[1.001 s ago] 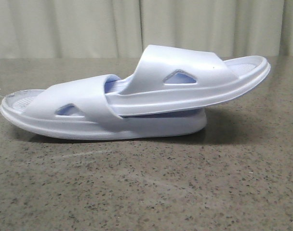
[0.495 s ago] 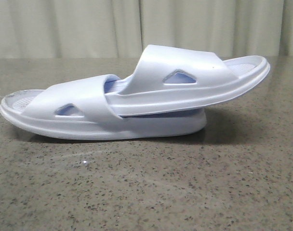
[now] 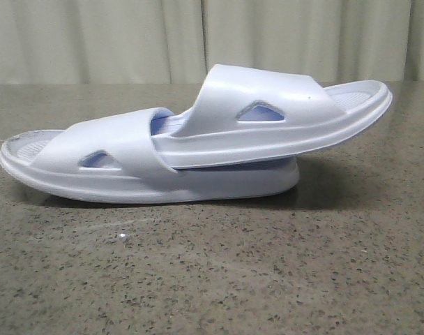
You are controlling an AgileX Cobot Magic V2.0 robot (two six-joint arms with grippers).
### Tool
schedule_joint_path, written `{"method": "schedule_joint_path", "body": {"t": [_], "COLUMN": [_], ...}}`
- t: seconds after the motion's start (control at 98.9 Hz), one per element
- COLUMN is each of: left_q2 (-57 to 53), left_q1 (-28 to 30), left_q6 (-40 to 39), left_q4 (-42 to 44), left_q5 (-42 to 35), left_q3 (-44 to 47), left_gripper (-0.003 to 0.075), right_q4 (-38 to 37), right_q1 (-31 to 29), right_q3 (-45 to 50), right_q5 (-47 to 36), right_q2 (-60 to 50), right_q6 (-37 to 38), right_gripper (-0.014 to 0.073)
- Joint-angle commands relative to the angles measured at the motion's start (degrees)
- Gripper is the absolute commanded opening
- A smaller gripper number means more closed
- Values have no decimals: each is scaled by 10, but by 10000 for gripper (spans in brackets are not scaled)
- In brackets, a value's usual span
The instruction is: Insert blue slippers together front up
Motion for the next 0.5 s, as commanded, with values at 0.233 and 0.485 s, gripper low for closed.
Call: {"method": "schedule_joint_path", "body": {"t": [0.233, 0.485], "left_q2": [5, 5], "left_q1": [-16, -16], "left_q6": [-5, -5], "left_q4": [-16, -16], "left_q5": [9, 9], "left_q3": [-15, -15], "left_gripper": [16, 16], "right_q4": [-1, 0], "right_q1": [-3, -3], "right_q3": [-15, -15], "right_q5": [-19, -18], "right_q2": [4, 4], "right_q6": [-8, -8], "right_gripper": [-107, -107]}}
